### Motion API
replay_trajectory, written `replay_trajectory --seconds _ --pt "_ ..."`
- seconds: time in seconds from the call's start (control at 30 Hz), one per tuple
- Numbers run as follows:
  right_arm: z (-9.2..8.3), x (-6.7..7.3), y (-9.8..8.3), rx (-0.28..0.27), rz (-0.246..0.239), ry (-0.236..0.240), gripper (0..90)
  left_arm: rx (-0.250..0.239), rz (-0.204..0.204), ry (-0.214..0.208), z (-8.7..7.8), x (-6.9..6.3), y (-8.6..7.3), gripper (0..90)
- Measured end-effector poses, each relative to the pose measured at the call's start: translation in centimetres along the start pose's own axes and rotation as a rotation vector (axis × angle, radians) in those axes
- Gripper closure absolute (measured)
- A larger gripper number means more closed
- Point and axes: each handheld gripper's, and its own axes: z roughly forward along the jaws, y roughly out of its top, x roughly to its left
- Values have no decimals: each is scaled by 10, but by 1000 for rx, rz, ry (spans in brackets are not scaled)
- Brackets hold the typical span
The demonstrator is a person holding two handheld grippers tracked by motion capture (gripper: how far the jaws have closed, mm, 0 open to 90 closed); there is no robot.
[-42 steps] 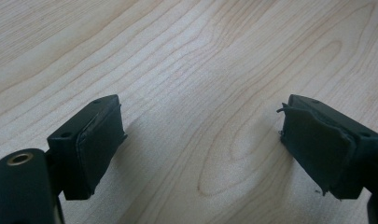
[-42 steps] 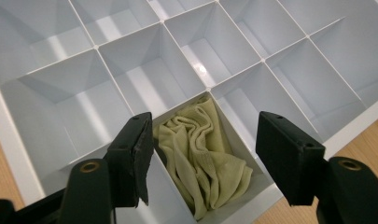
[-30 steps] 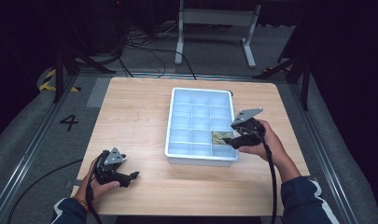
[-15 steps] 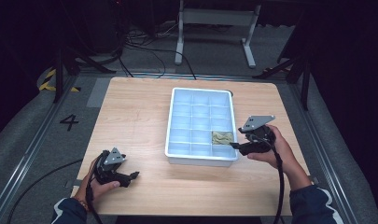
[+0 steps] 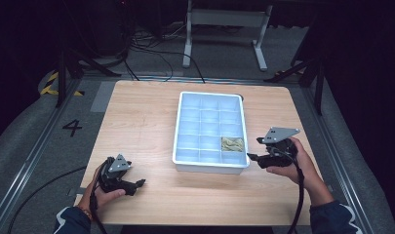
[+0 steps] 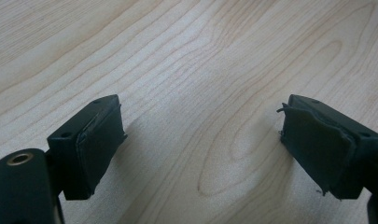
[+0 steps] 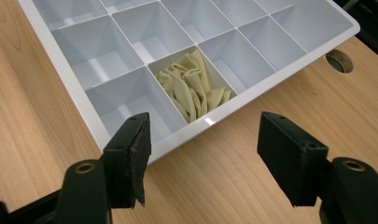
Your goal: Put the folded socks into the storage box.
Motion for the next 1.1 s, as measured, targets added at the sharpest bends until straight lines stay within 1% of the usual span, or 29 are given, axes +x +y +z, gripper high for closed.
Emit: replay_trajectory --seconds 0.07,0.37,0.63,0.87,0.93,1.03,1.1 --pt "-4 0 -5 -3 6 -6 354 0 0 0 0 0 0 131" --pt "-8 2 -18 0 5 -20 355 0 0 0 0 0 0 131" --pt "-8 4 -33 23 -2 -41 353 -1 0 -2 0 0 0 131" --pt "-8 4 -45 36 9 -52 354 0 0 0 0 0 0 131" --pt "-8 3 -52 37 15 -58 354 0 -1 0 0 0 0 131" --pt "-7 3 -57 43 14 -64 354 0 0 -1 0 0 0 131" --pt "-7 2 -61 46 23 -65 354 0 -1 -2 0 0 0 131"
